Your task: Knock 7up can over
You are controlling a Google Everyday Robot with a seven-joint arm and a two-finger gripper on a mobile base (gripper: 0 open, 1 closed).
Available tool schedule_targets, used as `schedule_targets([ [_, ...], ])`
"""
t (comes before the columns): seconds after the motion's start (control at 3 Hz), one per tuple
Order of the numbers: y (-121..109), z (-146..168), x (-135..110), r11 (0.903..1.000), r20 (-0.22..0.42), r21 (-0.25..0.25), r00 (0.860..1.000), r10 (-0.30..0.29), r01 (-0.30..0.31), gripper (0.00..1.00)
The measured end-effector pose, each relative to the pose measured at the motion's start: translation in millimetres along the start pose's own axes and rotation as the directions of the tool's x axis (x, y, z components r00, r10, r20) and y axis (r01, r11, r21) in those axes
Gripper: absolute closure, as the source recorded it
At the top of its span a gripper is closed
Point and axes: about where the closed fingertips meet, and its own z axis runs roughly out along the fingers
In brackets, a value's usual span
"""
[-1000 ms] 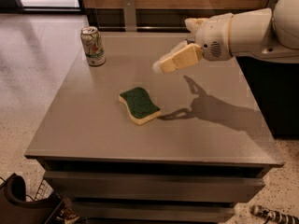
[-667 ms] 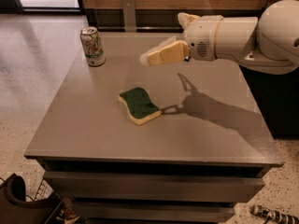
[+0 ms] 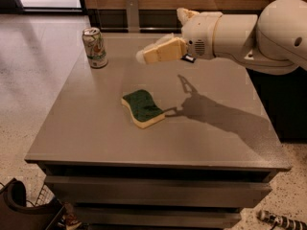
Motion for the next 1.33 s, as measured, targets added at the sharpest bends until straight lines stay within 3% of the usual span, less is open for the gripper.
schedule_targets([
  [0.67, -24.1, 58.6, 13.0, 0.9991, 0.067, -0.005, 0.997, 0.041, -0.041, 0.0],
  [1.0, -36.5, 119.0, 22.5, 0.9979, 0.098, -0.028, 0.993, 0.062, -0.059, 0.0],
  [1.33, -34.5, 158.8, 30.6, 0.9966, 0.087, -0.053, 0.994, 0.068, -0.064, 0.0],
])
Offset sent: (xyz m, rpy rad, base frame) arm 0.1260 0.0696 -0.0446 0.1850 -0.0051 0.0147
